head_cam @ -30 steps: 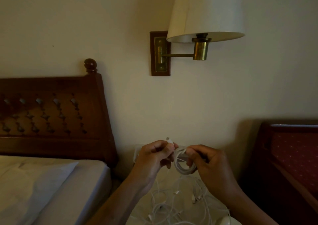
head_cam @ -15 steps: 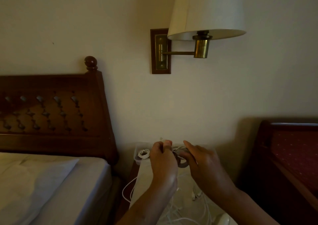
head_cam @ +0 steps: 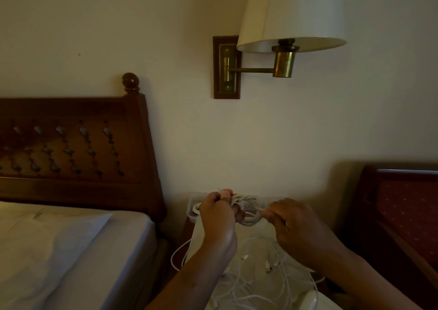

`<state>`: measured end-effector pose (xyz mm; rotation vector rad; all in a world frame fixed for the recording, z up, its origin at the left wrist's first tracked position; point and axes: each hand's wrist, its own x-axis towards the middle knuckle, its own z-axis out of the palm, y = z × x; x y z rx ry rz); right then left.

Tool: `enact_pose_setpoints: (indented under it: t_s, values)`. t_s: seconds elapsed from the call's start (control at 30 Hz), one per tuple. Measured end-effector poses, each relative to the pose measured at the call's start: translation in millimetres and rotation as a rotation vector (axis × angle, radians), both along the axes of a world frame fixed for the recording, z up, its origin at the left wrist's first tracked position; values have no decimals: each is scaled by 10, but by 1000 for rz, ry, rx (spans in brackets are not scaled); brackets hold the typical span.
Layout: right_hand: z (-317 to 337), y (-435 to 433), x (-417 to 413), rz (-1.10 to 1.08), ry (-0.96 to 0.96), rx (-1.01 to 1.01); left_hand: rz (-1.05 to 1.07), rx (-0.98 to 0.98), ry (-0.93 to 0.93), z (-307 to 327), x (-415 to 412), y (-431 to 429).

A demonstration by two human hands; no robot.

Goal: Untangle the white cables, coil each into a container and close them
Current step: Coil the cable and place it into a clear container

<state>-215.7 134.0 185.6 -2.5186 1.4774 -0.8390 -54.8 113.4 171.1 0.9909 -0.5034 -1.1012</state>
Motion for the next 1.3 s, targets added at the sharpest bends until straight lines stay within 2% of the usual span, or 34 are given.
enact_pose_setpoints:
  t_s: [0.17,0.3,0.43,0.57,0.67,0.87,1.07,1.3]
  values:
    - [-20,-26,-27,18,-91,-21,-98,-57,94,-26,82,35]
    - [-160,-61,-64,-32,-268,64,-190,-105,38,-111,98,118]
    - [-396,-15,106,-50,-441,167,-183,-84,-75,-167,45,147]
    - [-476,15,233,-30,-516,67,-172,-37,-66,-172,64,141]
    - [-478,11,290,-48,-570,68,-189,-6,-40,-169,94,121]
    - [-447,-55,362,-72,-595,34,-211,-7,-74,-190,207,103]
    - [-518,-240,404,-111,-657,114,-168,-64,-325,-364,460,52]
    - [-857,-641,788,-97,-628,258,-145,49,-306,-779,784,-214]
